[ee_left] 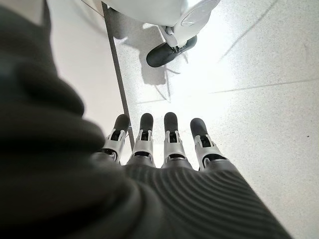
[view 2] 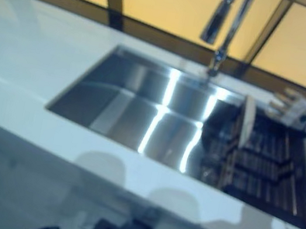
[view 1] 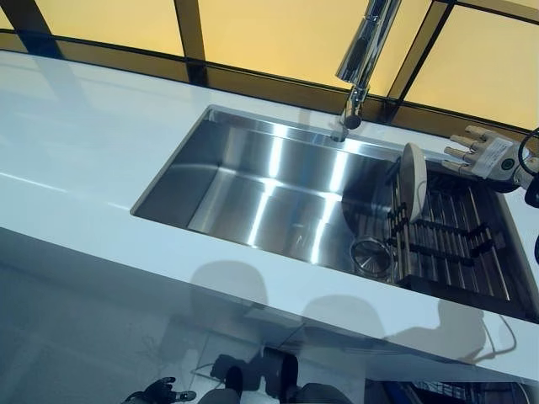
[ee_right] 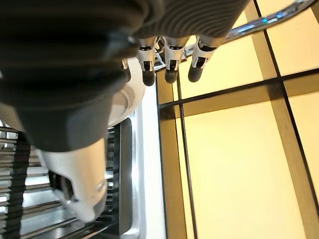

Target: Take plates into dishwasher

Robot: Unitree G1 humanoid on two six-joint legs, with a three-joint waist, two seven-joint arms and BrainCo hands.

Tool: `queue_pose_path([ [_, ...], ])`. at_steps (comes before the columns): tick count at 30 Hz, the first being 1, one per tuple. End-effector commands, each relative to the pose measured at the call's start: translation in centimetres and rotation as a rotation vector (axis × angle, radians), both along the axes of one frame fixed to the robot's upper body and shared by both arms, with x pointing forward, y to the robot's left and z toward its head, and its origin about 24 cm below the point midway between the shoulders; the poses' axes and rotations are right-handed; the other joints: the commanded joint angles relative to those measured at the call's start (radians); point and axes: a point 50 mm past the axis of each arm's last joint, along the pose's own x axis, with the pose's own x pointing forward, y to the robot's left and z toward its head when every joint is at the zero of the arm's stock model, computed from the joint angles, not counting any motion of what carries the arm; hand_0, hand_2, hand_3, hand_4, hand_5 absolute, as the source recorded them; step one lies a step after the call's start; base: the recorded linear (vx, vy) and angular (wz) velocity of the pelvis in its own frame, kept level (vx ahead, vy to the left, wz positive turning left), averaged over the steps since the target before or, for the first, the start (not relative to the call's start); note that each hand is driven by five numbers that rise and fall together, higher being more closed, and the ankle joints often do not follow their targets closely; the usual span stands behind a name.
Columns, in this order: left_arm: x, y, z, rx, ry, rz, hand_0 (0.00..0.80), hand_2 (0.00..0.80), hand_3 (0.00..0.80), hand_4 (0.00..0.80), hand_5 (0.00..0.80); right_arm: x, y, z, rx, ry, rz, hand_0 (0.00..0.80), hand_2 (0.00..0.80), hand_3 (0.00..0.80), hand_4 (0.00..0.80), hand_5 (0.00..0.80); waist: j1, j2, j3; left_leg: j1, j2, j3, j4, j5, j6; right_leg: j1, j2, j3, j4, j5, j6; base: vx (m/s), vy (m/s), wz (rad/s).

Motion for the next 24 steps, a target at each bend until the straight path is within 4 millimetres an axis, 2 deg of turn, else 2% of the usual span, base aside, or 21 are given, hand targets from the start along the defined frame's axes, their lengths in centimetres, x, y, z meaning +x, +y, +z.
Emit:
queue_pose_path([
  [1,0.3,1.1,0.6,0.037,-0.001,-0.055,0.000,0.000,0.000,0.000,0.000,0.3,1.2,4.7,-0.057,-0.140,0.058,0.000,0.000,0.000,0.000,0.000,0.033,-0.020,-0.011,0.039,-0.023,0.034,0.004,-0.184,0.062,-0.086,0.011,0.026,0.059,-0.085,0.046,0.000,0.000,0.00],
  [16,-0.6,0.9,0.3,0.030,0.020,-0.058,0.000,0.000,0.000,0.000,0.000,0.2,1.7,6.9,0.026,-0.271,0.121,0.000,0.000,0.000,0.000,0.000,0.036,-0.019,-0.027,0.046,-0.024,0.027,0.004,-0.187,0.059,-0.075,0.009,0.023,0.054,-0.090,0.047,0.000,0.000,0.00],
  [24,-0.7,0.6,0.2,0.023,0.029,-0.062,0.000,0.000,0.000,0.000,0.000,0.4,3.0,6.5,0.031,-0.222,0.166,0.000,0.000,0.000,0.000,0.000,0.038,-0.015,-0.032,0.055,-0.025,0.026,0.004,-0.187,0.060,-0.071,0.007,0.020,0.059,-0.091,0.049,0.000,0.000,0.00],
])
